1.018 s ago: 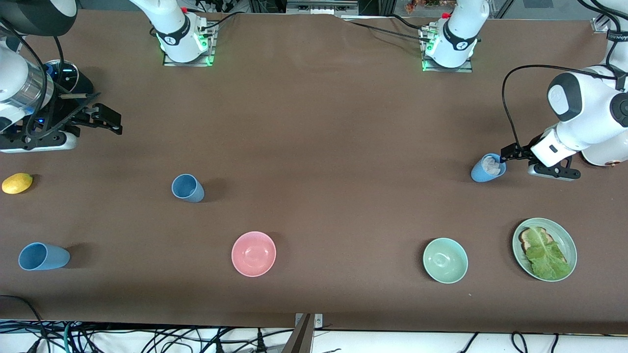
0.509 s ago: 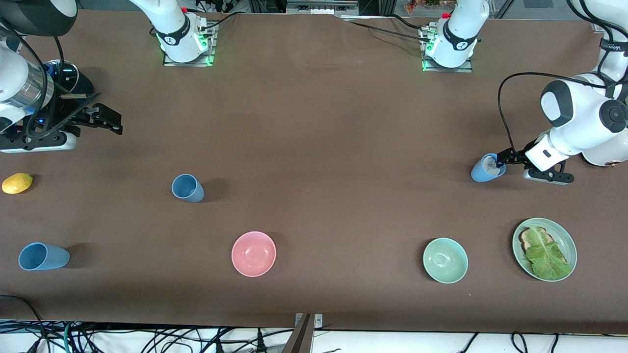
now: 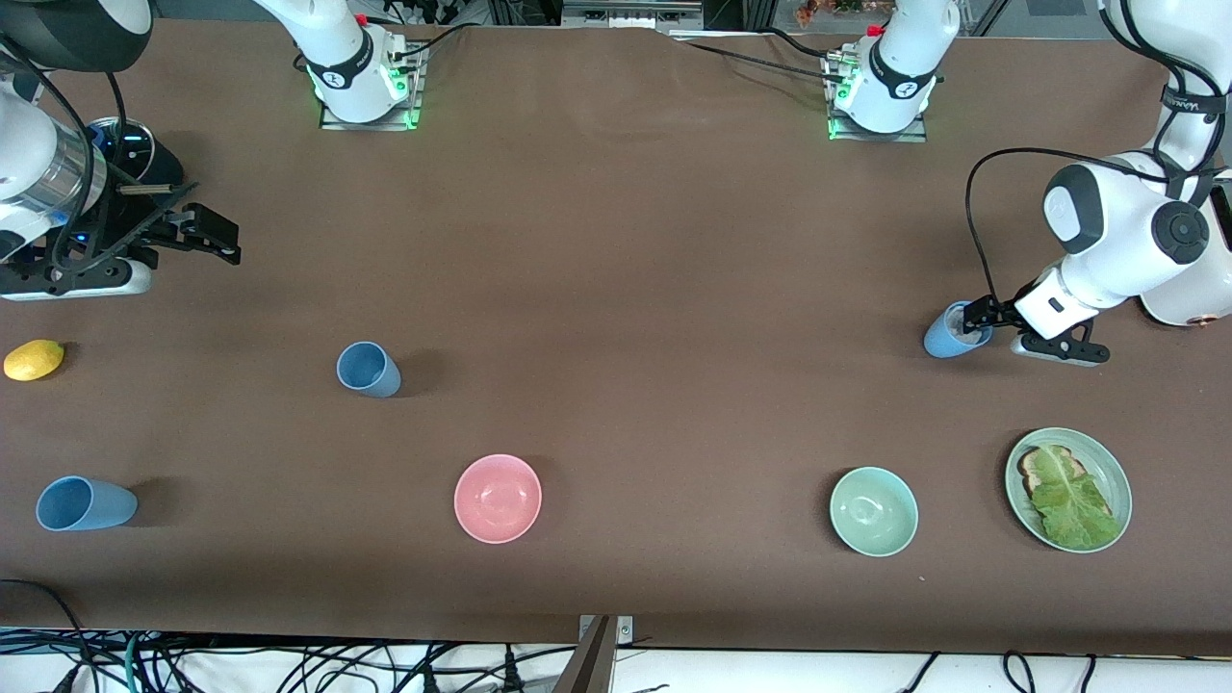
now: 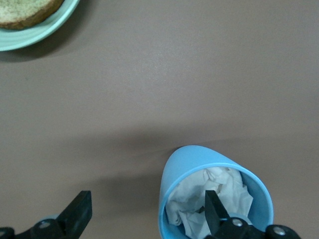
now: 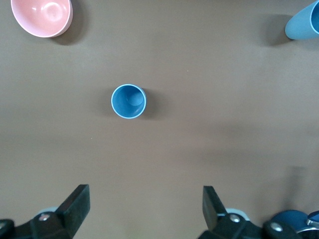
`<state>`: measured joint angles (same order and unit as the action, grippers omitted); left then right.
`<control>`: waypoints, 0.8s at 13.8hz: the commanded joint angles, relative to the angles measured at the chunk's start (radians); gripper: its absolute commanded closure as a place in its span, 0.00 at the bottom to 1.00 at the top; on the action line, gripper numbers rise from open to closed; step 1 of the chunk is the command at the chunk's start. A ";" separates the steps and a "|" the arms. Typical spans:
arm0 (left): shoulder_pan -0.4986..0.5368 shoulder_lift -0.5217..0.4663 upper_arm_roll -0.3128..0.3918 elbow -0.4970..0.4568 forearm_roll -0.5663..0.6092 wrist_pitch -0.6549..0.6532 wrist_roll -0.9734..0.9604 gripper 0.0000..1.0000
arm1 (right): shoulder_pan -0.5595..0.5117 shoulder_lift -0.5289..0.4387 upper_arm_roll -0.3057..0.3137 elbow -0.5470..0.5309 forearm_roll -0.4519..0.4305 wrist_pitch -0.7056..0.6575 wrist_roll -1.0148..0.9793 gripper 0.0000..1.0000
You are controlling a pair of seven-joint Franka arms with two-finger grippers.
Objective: Stack blue cups with both arms
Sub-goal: 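Close the left gripper on the rim of the tissue cup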
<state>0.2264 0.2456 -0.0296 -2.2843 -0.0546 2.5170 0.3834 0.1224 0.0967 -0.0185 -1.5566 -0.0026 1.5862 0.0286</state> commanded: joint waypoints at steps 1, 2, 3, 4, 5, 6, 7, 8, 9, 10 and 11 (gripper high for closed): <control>-0.007 -0.011 0.003 -0.040 -0.027 0.055 0.029 0.00 | 0.000 -0.003 0.002 -0.006 0.012 0.003 -0.007 0.00; -0.009 -0.009 0.003 -0.041 -0.027 0.062 0.029 0.00 | 0.000 -0.003 0.002 -0.005 0.012 0.003 -0.007 0.00; -0.009 -0.009 0.003 -0.043 -0.027 0.062 0.029 0.06 | 0.000 -0.003 0.002 -0.005 0.012 0.005 -0.007 0.00; -0.009 -0.009 0.003 -0.043 -0.027 0.062 0.029 0.21 | 0.000 0.004 0.002 -0.006 0.012 0.005 -0.007 0.00; -0.009 -0.008 0.003 -0.043 -0.027 0.063 0.029 0.36 | 0.000 0.008 0.002 -0.005 0.012 0.005 -0.007 0.00; -0.009 -0.008 0.003 -0.047 -0.028 0.068 0.029 0.52 | 0.000 0.011 0.002 -0.005 0.012 0.006 -0.007 0.00; -0.013 -0.008 0.003 -0.056 -0.028 0.089 0.029 0.69 | 0.000 0.012 0.002 -0.006 0.012 0.012 -0.007 0.00; -0.013 -0.009 0.003 -0.067 -0.034 0.106 0.029 0.88 | 0.000 0.014 0.002 -0.013 0.012 0.018 -0.007 0.00; -0.013 -0.009 0.003 -0.067 -0.042 0.106 0.031 1.00 | 0.000 0.018 0.003 -0.019 0.012 0.031 -0.007 0.00; -0.013 -0.011 0.003 -0.069 -0.042 0.108 0.031 1.00 | 0.000 0.021 0.003 -0.023 0.012 0.043 -0.007 0.00; -0.015 -0.011 0.003 -0.069 -0.042 0.106 0.032 1.00 | 0.000 0.030 0.003 -0.034 0.012 0.060 -0.007 0.00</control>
<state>0.2217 0.2461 -0.0295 -2.3347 -0.0627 2.6007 0.3834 0.1229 0.1267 -0.0177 -1.5635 -0.0025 1.6109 0.0286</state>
